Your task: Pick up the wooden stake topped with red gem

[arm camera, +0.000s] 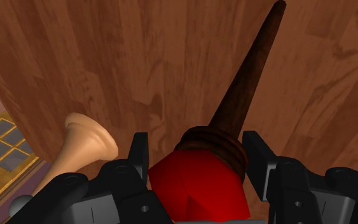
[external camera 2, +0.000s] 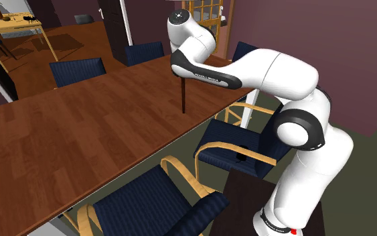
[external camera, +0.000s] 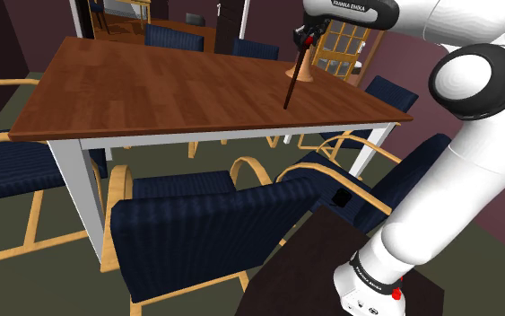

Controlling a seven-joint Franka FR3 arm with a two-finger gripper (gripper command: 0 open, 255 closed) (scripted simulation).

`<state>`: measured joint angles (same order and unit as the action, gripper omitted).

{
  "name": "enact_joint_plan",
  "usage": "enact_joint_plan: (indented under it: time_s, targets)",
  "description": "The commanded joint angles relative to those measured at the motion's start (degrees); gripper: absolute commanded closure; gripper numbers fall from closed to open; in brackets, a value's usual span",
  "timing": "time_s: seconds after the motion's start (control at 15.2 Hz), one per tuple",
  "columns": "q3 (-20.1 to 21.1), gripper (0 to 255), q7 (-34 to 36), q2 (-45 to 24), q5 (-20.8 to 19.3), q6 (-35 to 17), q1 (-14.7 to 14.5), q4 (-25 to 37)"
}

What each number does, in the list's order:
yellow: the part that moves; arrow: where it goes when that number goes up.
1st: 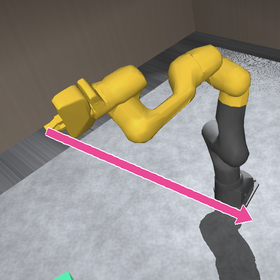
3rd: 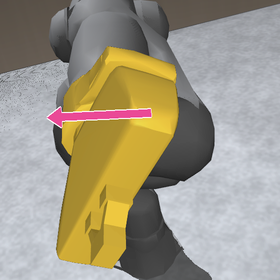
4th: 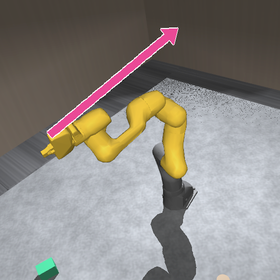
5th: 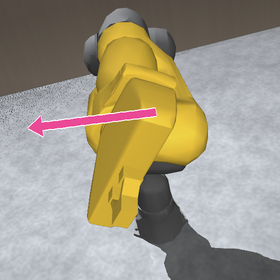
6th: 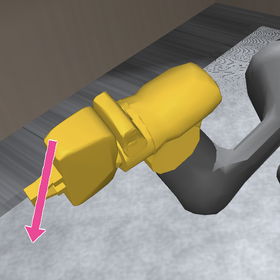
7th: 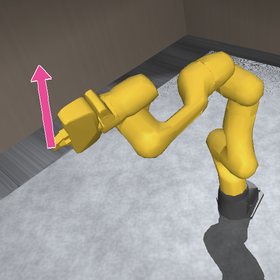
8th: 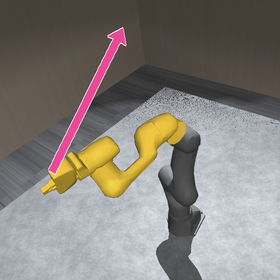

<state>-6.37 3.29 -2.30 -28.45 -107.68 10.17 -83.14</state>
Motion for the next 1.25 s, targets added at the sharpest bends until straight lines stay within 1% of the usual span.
enact_joint_plan:
  time_s: [0.0,0.07,0.46,0.79,1.06,1.19]
  targets:
    - [0.0,255,0.0,-0.1,0.0,0.0,0.0,0.0]
    - [0.0,255,0.0,0.1,0.0,0.0,0.0,-0.2]
    - [0.0,255,-2.4,-2.1,0.9,4.7,0.0,7.3]
    - [0.1,255,-4.6,-4.8,1.5,9.1,0.0,14.7]
    - [0.0,255,-6.5,-7.6,2.1,13.0,0.0,21.8]
    - [0.0,255,-6.6,-7.7,2.1,13.1,0.0,22.1]
